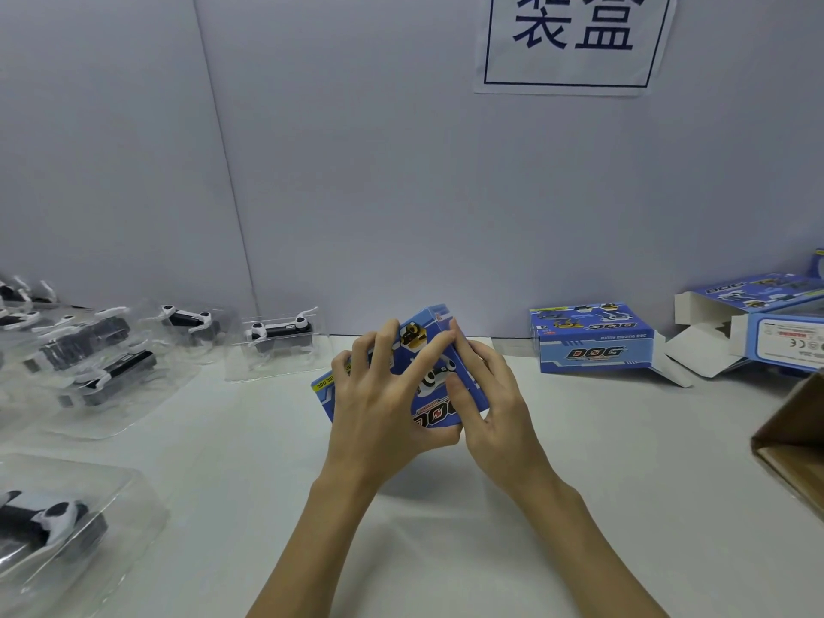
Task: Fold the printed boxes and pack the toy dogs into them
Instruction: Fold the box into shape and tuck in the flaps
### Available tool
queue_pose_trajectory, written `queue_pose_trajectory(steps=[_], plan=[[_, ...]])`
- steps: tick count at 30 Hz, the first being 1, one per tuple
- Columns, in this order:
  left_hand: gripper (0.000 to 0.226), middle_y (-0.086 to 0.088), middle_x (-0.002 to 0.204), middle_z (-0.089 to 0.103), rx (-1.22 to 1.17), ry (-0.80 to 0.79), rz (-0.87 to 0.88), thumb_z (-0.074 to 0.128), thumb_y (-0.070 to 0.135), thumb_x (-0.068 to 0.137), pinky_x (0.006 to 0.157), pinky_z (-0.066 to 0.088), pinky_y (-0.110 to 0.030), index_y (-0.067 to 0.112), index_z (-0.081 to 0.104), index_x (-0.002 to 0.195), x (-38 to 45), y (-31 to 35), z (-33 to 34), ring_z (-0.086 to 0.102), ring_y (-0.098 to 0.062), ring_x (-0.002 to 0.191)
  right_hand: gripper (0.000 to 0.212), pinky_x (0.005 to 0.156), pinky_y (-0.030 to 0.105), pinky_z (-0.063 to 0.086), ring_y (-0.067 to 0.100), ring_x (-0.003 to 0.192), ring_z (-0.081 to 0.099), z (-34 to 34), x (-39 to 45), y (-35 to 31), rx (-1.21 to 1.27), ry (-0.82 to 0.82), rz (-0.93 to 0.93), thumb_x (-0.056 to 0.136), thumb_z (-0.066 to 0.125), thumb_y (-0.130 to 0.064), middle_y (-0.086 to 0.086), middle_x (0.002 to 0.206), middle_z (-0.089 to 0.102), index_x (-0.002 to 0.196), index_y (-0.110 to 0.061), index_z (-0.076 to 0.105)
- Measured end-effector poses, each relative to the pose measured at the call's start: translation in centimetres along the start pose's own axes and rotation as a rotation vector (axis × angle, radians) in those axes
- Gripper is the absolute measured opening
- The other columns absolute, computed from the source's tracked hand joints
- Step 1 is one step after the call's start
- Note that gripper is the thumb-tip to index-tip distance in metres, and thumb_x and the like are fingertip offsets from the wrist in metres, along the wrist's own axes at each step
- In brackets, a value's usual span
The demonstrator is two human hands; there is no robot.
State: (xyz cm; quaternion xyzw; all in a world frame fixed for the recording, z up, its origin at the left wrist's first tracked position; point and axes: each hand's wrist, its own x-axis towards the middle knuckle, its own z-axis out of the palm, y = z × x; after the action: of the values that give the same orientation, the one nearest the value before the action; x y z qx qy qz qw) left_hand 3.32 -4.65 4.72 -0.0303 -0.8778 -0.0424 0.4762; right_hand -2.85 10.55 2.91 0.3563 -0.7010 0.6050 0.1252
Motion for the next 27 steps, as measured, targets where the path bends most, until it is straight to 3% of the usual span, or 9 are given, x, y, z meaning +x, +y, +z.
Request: queue_pose_trajectory(steps=[6,11,15,17,19,21,23,25,27], plan=[[0.097,-0.014,0.159,0.042,-0.062,-0.032,0.004,0.075,0.073,0.074,0.109,0.04,-0.065,0.036,0.038,0.156,-0.1,0.2,0.7,0.044,-0.038,0.141,0.056,0.088,0.039,0.064,0.022,0.138,0.049,0.3,0.1,0.1,-0.038,0.033,0.03,0.102,0.045,-0.041,0.0,0.145,0.044,0.157,-0.035,0.035],[0.103,-0.002,0.171,0.023,-0.135,-0.037,-0.056,0.061,0.08,0.078,0.119,0.016,-0.071,0.034,0.021,0.161,-0.7,-0.1,1.6,0.021,-0.028,0.158,0.053,0.085,0.028,0.063,0.016,0.138,0.048,0.2,0.2,0.2,-0.015,0.016,0.013,0.105,0.042,-0.04,-0.003,0.142,0.039,0.152,-0.055,0.024],[0.12,-0.004,0.173,0.012,-0.09,-0.193,-0.326,0.042,0.103,0.063,0.115,0.022,-0.071,0.033,0.028,0.16,-0.8,0.5,2.0,0.011,-0.031,0.16,0.049,0.084,0.024,0.061,0.012,0.124,0.06,0.2,0.5,0.7,0.044,0.144,0.158,0.1,0.04,-0.049,0.004,0.137,0.042,0.146,-0.061,0.029],[0.124,-0.003,0.168,0.017,-0.174,-0.239,-0.481,0.044,0.104,0.053,0.109,0.041,-0.062,0.031,0.039,0.153,-1.0,0.4,2.1,0.023,-0.028,0.154,0.048,0.092,0.022,0.057,0.008,0.124,0.058,0.0,0.6,1.1,-0.01,0.176,0.184,0.103,0.042,-0.047,0.009,0.14,0.043,0.148,-0.059,0.031],[0.115,0.0,0.16,0.028,-0.288,-0.186,-0.551,0.055,0.1,0.051,0.095,0.055,-0.047,0.029,0.048,0.142,-1.1,-0.1,2.4,0.039,-0.024,0.142,0.048,0.099,0.017,0.051,0.007,0.131,0.05,-0.2,0.4,1.2,-0.053,0.135,0.176,0.101,0.044,-0.052,0.008,0.144,0.043,0.147,-0.061,0.034],[0.104,0.004,0.144,0.041,-0.355,-0.101,-0.616,0.061,0.098,0.052,0.082,0.054,-0.033,0.028,0.054,0.128,-1.0,-0.8,2.4,0.052,-0.02,0.125,0.058,0.097,0.023,0.055,0.008,0.134,0.05,-0.2,0.0,1.1,-0.065,0.063,0.152,0.094,0.052,-0.059,0.004,0.147,0.038,0.149,-0.061,0.033],[0.092,0.008,0.124,0.047,-0.417,-0.034,-0.712,0.065,0.095,0.052,0.071,0.046,-0.021,0.027,0.057,0.114,-0.9,-1.6,2.3,0.059,-0.014,0.106,0.079,0.087,0.018,0.055,0.003,0.132,0.049,-0.3,-0.1,0.9,-0.13,-0.035,0.068,0.089,0.068,-0.057,-0.005,0.156,0.03,0.156,-0.057,0.025],[0.082,0.015,0.109,0.053,-0.494,-0.004,-0.801,0.069,0.094,0.052,0.064,0.042,-0.014,0.029,0.059,0.101,-0.8,-2.3,1.9,0.063,-0.006,0.094,0.099,0.087,0.013,0.052,0.003,0.135,0.044,-0.4,0.0,0.6,-0.269,-0.132,-0.06,0.085,0.08,-0.047,-0.017,0.162,0.022,0.159,-0.056,0.015],[0.075,0.026,0.098,0.06,-0.578,0.001,-0.822,0.069,0.095,0.054,0.06,0.043,-0.008,0.032,0.061,0.094,-0.8,-2.8,1.6,0.067,0.006,0.089,0.102,0.092,0.025,0.057,0.009,0.132,0.044,-0.4,0.4,0.5,-0.399,-0.12,-0.18,0.086,0.084,-0.031,-0.019,0.162,0.027,0.161,-0.048,0.016]])
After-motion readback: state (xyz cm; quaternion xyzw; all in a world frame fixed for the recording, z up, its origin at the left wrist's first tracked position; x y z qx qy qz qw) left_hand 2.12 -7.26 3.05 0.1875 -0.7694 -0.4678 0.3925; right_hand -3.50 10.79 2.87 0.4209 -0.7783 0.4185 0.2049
